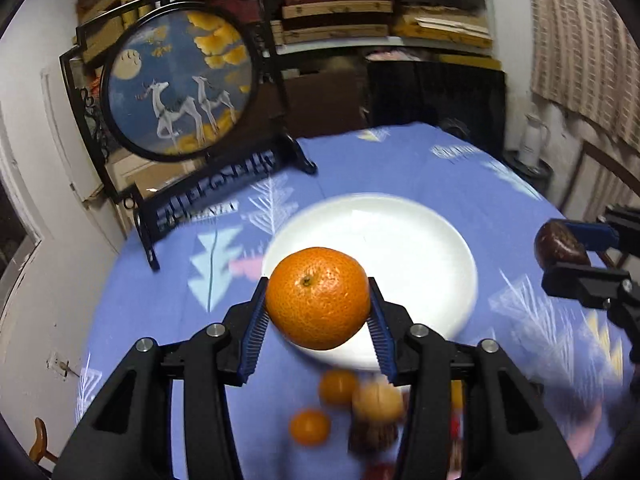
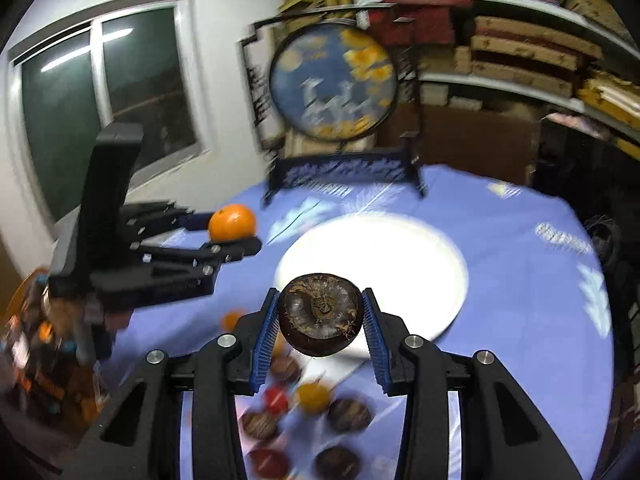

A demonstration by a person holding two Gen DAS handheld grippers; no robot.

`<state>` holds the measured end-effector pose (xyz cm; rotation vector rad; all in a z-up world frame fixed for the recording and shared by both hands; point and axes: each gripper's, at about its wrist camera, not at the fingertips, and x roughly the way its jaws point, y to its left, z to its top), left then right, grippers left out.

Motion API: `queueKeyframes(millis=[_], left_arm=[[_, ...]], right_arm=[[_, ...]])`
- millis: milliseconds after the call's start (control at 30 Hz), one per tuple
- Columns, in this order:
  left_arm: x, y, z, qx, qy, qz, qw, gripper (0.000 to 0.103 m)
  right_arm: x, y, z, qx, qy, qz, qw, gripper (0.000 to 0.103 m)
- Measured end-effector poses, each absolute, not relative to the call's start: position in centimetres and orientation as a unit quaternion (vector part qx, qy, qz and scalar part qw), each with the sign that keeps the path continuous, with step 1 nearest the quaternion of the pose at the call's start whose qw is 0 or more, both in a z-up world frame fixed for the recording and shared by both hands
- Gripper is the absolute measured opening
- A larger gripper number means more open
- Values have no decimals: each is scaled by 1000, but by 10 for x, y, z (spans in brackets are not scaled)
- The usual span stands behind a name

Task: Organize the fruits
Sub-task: 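Place the mandarin on the plate with the left tool while the right places the chestnut, then grasp a large orange with the left tool while the right grasps a mandarin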

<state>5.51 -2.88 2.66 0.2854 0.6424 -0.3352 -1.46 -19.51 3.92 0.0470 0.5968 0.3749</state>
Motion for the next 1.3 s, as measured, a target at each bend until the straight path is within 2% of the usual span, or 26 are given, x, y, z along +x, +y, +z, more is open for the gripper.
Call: queueKeyframes(millis=[200,633,700,733,767,800,900,1133,1200,1300], left_arm=[[113,-54,-4,146,361,-126,912,45],[151,-66,-49,169,399,-114,894,47],[152,-67,-49,171,393,-110,897,53],[153,-67,-47,171,389,-108,899,66],[153,-67,-46,171,385,-107,901,76],[151,-67,-44,172,378,-103,904,77],[148,-66,-41,173,378,-105,903,77],[124,-56,-33,172,374,-103,905,78],[108,-50,-29,174,369,-106,907,81],[75,-38,-24,179,357,-117,909,86]], right_arm=[[56,-206,14,52,323,164,931,41],[121,-197,-36,50,379,144,913,42],[126,-196,-39,47,381,140,913,43],[128,-196,-39,48,379,138,914,53],[128,-197,-38,51,376,136,915,59],[127,-199,-35,56,368,130,919,62],[121,-203,-28,60,361,134,921,62],[75,-210,-13,56,357,139,922,70],[53,-211,-10,51,356,148,921,71],[4,-209,-11,26,361,164,918,77]])
